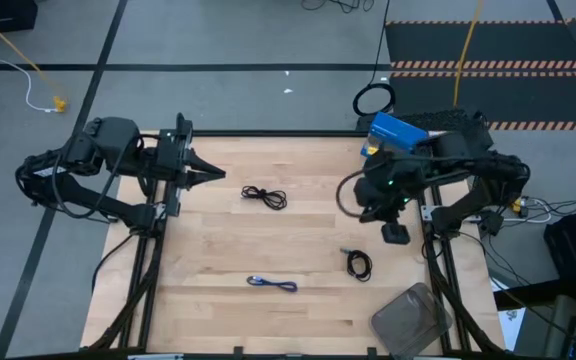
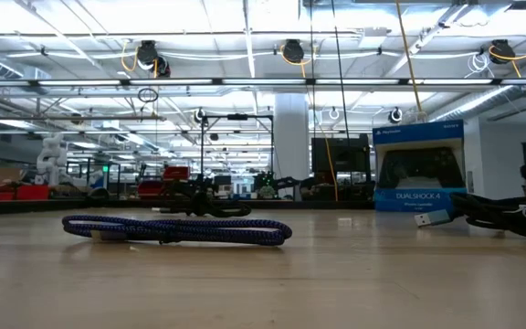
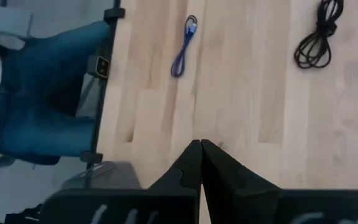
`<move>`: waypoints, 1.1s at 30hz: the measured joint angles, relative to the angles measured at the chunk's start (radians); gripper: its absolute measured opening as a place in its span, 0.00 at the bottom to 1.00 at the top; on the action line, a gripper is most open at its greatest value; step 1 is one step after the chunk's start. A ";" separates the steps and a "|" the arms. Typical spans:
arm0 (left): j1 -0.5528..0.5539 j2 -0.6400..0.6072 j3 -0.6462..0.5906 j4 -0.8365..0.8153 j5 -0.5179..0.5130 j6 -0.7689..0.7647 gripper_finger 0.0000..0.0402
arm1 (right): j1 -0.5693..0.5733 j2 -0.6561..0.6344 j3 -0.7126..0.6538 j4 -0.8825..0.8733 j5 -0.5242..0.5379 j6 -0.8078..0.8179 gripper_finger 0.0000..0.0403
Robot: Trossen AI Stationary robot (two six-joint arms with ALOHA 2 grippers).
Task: Pick and place USB-C Cables
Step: Put the bottom black charger cable into the black bin
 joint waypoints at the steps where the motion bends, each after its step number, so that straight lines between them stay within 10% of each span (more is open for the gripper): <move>1: 0.000 0.000 0.000 0.000 0.000 -0.003 0.06 | 0.008 0.007 0.000 -0.001 0.000 0.005 0.00; 14: 0.000 0.000 0.000 0.000 0.000 -0.018 0.06 | 0.119 0.000 -0.124 -0.001 0.127 0.084 0.00; 33: 0.000 0.000 0.000 -0.009 0.000 -0.033 0.06 | 0.158 -0.061 -0.748 0.265 0.157 0.239 0.00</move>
